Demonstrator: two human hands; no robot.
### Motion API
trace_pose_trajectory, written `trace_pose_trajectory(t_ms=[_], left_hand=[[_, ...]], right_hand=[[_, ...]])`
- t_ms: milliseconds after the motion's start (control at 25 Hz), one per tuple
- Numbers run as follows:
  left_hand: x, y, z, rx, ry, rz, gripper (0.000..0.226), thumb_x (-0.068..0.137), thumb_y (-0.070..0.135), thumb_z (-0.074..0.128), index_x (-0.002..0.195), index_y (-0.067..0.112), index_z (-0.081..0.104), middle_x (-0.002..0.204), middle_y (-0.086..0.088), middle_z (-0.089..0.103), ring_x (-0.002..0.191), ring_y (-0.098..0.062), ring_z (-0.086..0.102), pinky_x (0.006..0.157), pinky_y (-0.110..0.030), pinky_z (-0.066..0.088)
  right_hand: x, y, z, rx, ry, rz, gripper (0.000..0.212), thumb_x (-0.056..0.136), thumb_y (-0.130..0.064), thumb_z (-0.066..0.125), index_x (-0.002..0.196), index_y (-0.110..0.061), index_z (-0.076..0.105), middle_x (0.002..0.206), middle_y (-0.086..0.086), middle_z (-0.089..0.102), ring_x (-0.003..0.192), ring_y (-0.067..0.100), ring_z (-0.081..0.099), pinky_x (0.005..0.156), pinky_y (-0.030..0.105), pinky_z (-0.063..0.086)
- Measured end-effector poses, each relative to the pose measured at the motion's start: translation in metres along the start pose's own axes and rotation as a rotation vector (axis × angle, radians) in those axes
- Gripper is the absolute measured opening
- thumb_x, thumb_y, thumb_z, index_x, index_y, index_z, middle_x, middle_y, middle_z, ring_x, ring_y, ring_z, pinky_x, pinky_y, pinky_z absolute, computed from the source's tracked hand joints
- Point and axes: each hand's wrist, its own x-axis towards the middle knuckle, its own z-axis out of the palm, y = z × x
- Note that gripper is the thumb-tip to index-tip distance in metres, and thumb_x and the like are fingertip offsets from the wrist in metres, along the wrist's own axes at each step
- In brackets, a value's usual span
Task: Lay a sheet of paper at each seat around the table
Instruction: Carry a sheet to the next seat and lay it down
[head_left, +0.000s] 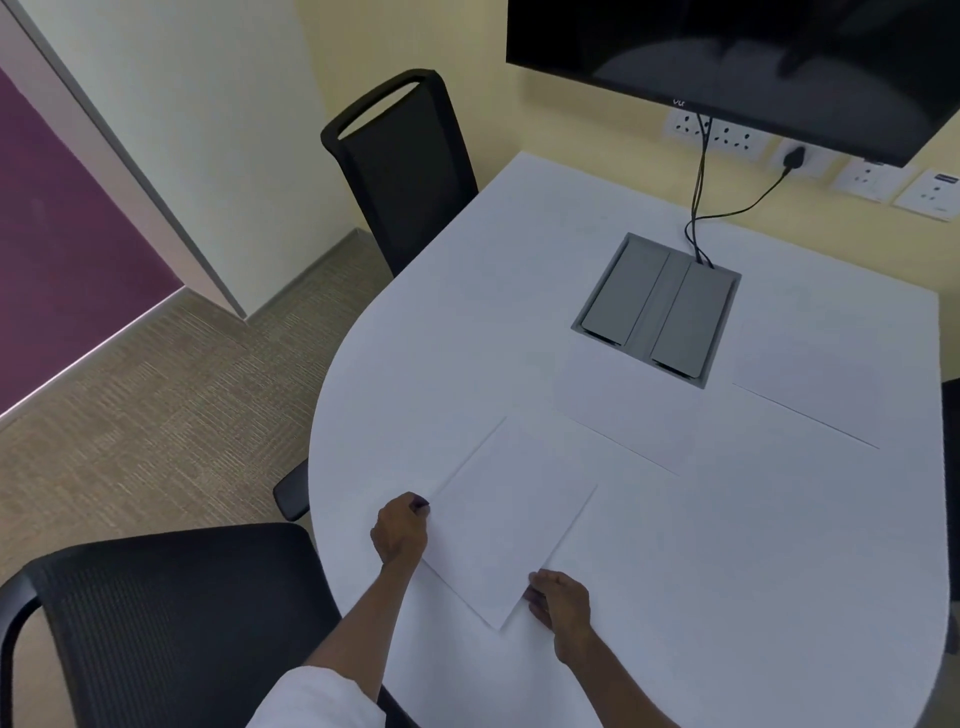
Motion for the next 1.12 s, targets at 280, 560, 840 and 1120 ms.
trace_pose_trajectory(t_ms=[280, 560, 840, 1120], left_hand=[[0.016, 0.003, 0.01, 0.101, 0.054, -0.016, 0.016, 0.095, 0.019, 0.059, 0.098, 0.02, 0.075, 0.103, -0.002, 0.074, 0.097, -0.024, 0.068, 0.092, -0.04, 0.047], [0.026, 0.003, 0.016, 0.096, 0.072, -0.038, 0.015, 0.093, 0.018, 0.06, 0.096, 0.019, 0.075, 0.1, -0.002, 0.075, 0.094, -0.024, 0.068, 0.092, -0.04, 0.046], [0.029, 0.001, 0.016, 0.109, 0.087, -0.03, 0.019, 0.096, 0.021, 0.056, 0.1, 0.019, 0.075, 0.104, -0.004, 0.074, 0.097, -0.026, 0.068, 0.093, -0.04, 0.047], [0.037, -0.002, 0.01, 0.159, 0.05, -0.005, 0.026, 0.099, 0.022, 0.049, 0.109, 0.019, 0.073, 0.113, -0.006, 0.069, 0.105, -0.029, 0.064, 0.094, -0.039, 0.044]], right_hand=[[0.01, 0.0, 0.008, -0.012, 0.048, -0.016, 0.005, 0.083, -0.001, 0.074, 0.087, 0.0, 0.071, 0.081, 0.014, 0.069, 0.072, 0.024, 0.066, 0.065, 0.029, 0.054], [0.01, 0.0, 0.011, -0.025, 0.079, -0.046, 0.011, 0.082, -0.001, 0.075, 0.09, 0.005, 0.072, 0.078, 0.017, 0.068, 0.069, 0.025, 0.064, 0.065, 0.029, 0.054], [0.007, -0.003, 0.017, -0.029, 0.097, -0.058, 0.014, 0.082, 0.002, 0.074, 0.092, 0.01, 0.071, 0.078, 0.019, 0.068, 0.067, 0.026, 0.063, 0.067, 0.032, 0.056], [0.006, -0.003, 0.031, -0.017, 0.117, -0.051, 0.013, 0.082, 0.003, 0.073, 0.091, 0.011, 0.07, 0.079, 0.02, 0.068, 0.068, 0.028, 0.063, 0.084, 0.043, 0.059]])
